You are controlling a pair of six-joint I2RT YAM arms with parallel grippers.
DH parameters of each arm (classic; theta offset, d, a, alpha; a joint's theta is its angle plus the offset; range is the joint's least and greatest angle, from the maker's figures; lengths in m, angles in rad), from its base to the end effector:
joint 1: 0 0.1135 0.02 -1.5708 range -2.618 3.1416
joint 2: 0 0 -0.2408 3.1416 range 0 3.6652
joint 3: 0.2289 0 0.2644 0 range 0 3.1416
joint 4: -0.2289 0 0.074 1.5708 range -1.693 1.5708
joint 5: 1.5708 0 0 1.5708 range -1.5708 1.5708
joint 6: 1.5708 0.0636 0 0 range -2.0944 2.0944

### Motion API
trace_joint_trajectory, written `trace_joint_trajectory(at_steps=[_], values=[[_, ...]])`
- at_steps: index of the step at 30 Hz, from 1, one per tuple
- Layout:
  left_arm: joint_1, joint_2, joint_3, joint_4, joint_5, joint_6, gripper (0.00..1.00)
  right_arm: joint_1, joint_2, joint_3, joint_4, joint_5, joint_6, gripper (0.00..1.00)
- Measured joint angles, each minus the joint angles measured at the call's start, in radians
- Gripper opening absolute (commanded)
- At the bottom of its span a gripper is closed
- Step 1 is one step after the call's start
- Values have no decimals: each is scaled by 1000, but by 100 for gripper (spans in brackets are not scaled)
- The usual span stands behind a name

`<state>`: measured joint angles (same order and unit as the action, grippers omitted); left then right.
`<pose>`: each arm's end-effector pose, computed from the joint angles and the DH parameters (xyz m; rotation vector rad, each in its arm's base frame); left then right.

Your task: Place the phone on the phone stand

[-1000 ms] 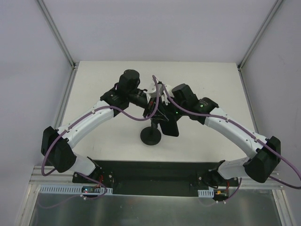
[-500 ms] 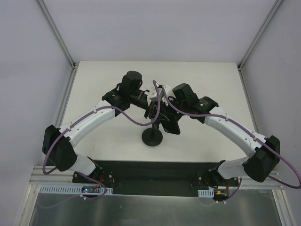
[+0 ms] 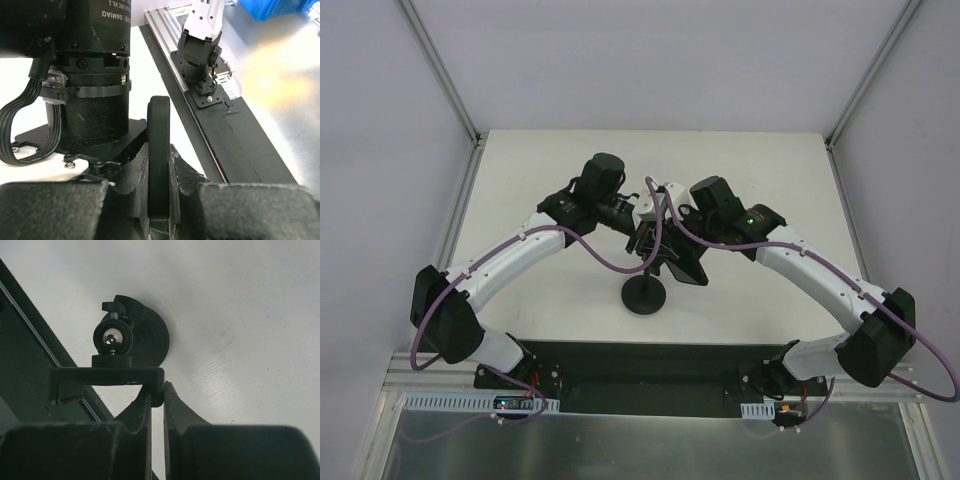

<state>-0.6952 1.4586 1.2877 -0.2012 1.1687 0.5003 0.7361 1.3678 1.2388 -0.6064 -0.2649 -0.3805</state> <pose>0.2306 -0.2686 0.3322 1.6133 0.9861 -1.2488 0.2370 0.2372 0.2849 -1.3452 1.8948 0.4863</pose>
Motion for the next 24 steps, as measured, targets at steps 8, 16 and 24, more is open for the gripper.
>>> trace_joint_trajectory(at_steps=[8, 16, 24], values=[[0, -12, -1, -83, -52, 43, 0, -32, -7, -18, -14, -53, -28, 0], [-6, -18, 4, -106, -114, 31, 0, -31, -17, -26, -10, -35, -24, 0], [-34, -111, -31, -120, -423, -142, 0, 21, -80, -90, 97, 198, 116, 0]])
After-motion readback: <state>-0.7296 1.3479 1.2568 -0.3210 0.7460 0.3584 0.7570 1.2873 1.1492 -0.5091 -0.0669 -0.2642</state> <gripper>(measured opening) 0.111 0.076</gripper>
